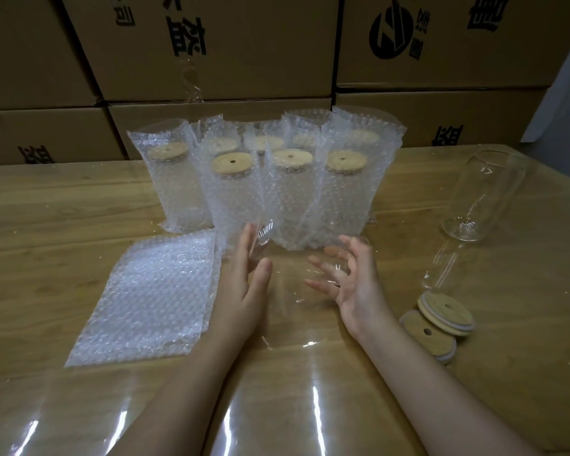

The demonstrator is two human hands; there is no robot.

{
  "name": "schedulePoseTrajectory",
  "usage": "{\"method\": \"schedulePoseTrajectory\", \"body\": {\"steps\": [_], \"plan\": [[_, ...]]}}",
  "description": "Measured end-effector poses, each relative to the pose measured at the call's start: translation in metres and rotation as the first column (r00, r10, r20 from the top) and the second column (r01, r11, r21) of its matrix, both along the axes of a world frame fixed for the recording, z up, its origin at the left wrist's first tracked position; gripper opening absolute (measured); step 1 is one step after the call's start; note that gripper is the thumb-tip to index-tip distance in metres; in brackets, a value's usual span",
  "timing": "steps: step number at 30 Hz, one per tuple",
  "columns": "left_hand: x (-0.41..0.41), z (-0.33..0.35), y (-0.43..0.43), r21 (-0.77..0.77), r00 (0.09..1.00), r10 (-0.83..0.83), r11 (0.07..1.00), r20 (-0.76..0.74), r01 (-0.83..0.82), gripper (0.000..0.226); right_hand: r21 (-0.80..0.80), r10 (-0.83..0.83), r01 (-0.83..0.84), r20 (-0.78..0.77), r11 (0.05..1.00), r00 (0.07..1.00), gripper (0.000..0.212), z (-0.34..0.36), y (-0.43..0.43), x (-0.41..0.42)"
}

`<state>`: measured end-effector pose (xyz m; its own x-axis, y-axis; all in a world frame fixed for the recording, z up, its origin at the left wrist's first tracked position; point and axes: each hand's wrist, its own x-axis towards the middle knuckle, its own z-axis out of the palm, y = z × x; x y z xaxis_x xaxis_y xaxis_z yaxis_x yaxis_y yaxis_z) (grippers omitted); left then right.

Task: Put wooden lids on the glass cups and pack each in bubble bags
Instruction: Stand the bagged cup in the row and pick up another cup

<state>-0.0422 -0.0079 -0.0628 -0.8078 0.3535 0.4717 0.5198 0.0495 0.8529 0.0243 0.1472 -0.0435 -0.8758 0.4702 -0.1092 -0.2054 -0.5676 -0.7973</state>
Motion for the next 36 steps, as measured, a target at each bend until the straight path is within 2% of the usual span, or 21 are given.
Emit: {"method": "schedulePoseTrajectory", "body": {"steps": [2,5,8,10,13,16,19,21,22,23,25,27,28,30,34,36], "plan": [[0.000,0.001,0.001,0.031,0.994,-0.031,0.999,0.108,0.028,0.082,0.090,0.007,-0.007,0.001,0.996,1.000,0.042,0.001,0.002,0.000],[-0.002,0.006,0.002,0.172,0.954,-0.114,0.983,0.277,0.067,0.064,0.244,0.030,-0.026,-0.014,0.969,0.999,0.054,0.000,0.003,0.000],[-0.007,0.010,-0.002,0.325,0.846,-0.255,0.940,0.468,0.103,0.061,0.412,0.041,-0.026,-0.028,0.911,0.999,0.073,-0.003,0.003,0.001],[-0.010,0.011,-0.006,0.358,0.797,-0.307,0.926,0.521,0.123,0.061,0.476,0.056,-0.019,-0.064,0.879,0.996,0.071,-0.003,0.002,0.002],[-0.009,0.011,-0.010,0.334,0.796,-0.317,0.930,0.515,0.154,0.060,0.491,0.044,0.002,-0.082,0.871,0.996,0.063,0.001,0.002,0.004],[-0.002,0.017,-0.008,0.275,0.845,-0.261,0.951,0.466,0.142,0.056,0.398,-0.032,0.066,-0.093,0.915,0.995,0.067,0.000,0.000,0.003],[0.014,0.023,-0.001,0.256,0.918,-0.172,0.963,0.356,0.081,0.041,0.166,-0.114,0.129,-0.097,0.978,0.989,0.062,-0.002,-0.005,0.000],[0.028,0.026,0.002,0.084,0.993,-0.064,0.995,0.097,0.056,0.043,0.008,-0.144,0.145,-0.086,0.989,0.986,0.056,-0.001,-0.008,-0.001],[0.033,0.026,0.004,-0.004,0.995,-0.057,0.998,-0.076,0.057,0.045,-0.060,-0.148,0.143,-0.074,0.988,0.986,0.055,-0.001,-0.009,-0.001],[0.037,0.026,0.006,-0.063,0.967,-0.080,0.996,-0.241,0.066,0.045,-0.118,-0.145,0.138,-0.057,0.983,0.988,0.053,-0.001,-0.009,-0.001],[0.041,0.027,0.011,-0.161,0.846,-0.169,0.982,-0.506,0.100,0.042,-0.210,-0.125,0.116,-0.032,0.971,0.992,0.046,-0.001,-0.008,-0.002],[0.043,0.029,0.018,-0.241,0.715,-0.271,0.960,-0.644,0.146,0.039,-0.292,-0.096,0.086,-0.019,0.953,0.995,0.045,-0.001,-0.007,-0.001],[0.044,0.031,0.020,-0.264,0.679,-0.305,0.950,-0.667,0.168,0.039,-0.323,-0.077,0.070,-0.006,0.944,0.997,0.047,-0.002,-0.007,-0.002],[0.045,0.031,0.021,-0.275,0.681,-0.327,0.943,-0.655,0.188,0.039,-0.343,-0.026,0.028,0.010,0.939,1.000,0.051,-0.003,-0.008,-0.001],[0.051,0.035,0.019,-0.225,0.833,-0.274,0.957,-0.481,0.185,0.036,-0.284,0.036,-0.044,-0.035,0.958,0.999,0.042,0.002,-0.015,0.002],[0.056,0.038,0.019,-0.199,0.910,-0.253,0.960,-0.329,0.195,0.039,-0.161,0.043,-0.057,-0.085,0.985,0.995,0.052,0.005,-0.019,0.004]]}}
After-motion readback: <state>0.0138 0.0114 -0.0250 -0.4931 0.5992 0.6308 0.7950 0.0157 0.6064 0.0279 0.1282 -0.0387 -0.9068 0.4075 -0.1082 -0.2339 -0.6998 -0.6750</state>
